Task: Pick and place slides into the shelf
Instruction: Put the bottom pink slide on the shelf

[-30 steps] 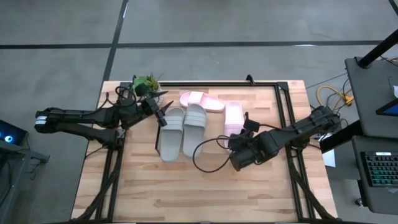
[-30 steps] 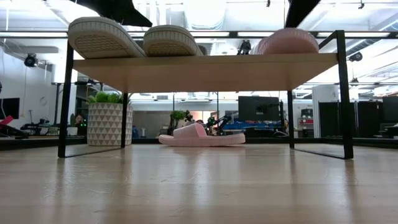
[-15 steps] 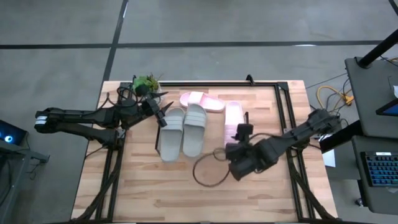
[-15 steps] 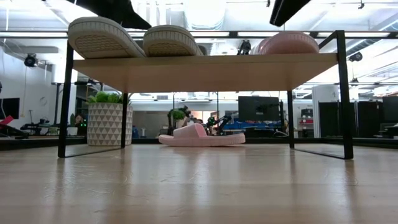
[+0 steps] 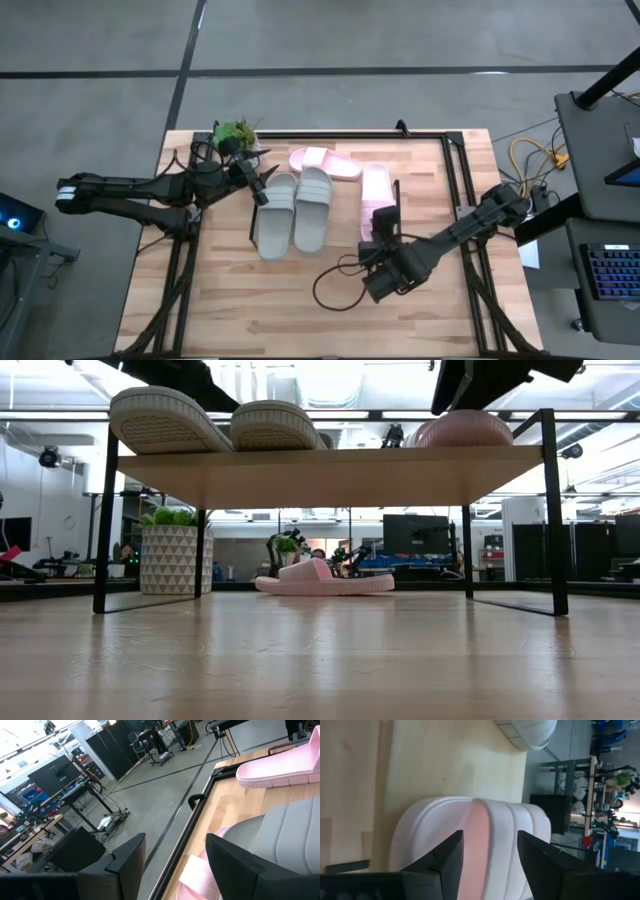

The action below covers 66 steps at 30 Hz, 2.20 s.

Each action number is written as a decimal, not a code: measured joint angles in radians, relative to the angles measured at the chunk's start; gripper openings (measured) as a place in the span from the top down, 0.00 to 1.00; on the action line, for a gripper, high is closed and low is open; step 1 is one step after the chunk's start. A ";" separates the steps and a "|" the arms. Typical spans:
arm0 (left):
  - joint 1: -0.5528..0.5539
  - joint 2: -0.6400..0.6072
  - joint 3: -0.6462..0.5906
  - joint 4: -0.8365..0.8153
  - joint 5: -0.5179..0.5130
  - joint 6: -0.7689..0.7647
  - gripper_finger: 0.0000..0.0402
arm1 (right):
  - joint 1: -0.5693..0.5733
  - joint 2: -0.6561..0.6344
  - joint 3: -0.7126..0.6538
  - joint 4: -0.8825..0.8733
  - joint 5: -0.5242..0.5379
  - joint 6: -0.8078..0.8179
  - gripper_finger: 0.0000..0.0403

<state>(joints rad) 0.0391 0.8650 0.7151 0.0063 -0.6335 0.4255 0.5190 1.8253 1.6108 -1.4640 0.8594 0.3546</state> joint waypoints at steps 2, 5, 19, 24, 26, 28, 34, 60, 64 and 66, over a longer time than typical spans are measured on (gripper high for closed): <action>0.000 0.000 -0.002 -0.001 0.000 0.000 0.52 | 0.000 0.004 0.000 -0.007 -0.005 0.000 0.56; 0.000 0.000 -0.002 -0.001 0.000 0.000 0.52 | -0.005 0.010 -0.001 -0.028 -0.006 0.007 0.57; 0.000 0.000 -0.002 -0.001 0.000 0.000 0.52 | -0.018 0.010 -0.007 -0.051 -0.023 0.050 0.88; 0.000 0.000 -0.002 -0.001 0.000 0.000 0.52 | -0.018 0.010 -0.007 -0.051 -0.045 0.056 0.96; 0.000 0.000 -0.002 -0.001 0.000 0.000 0.52 | -0.018 0.010 -0.005 -0.054 -0.048 0.057 0.97; 0.000 0.000 -0.002 -0.001 0.000 0.000 0.52 | -0.018 0.010 0.008 -0.060 -0.047 0.064 0.97; 0.000 0.000 -0.002 -0.001 0.000 0.000 0.52 | -0.016 0.009 0.070 -0.108 -0.065 0.120 0.98; 0.000 0.000 -0.002 -0.002 0.000 0.000 0.52 | 0.013 0.023 0.164 -0.108 -0.187 0.186 0.98; 0.000 0.000 -0.002 -0.002 0.000 0.000 0.52 | 0.014 0.024 0.203 -0.107 -0.190 0.170 0.98; 0.000 0.000 -0.002 -0.001 0.000 0.000 0.52 | 0.014 0.024 0.217 -0.107 -0.190 0.173 0.98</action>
<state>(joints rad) 0.0395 0.8650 0.7128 0.0048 -0.6334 0.4259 0.5333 1.8488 1.8274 -1.5713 0.6693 0.5276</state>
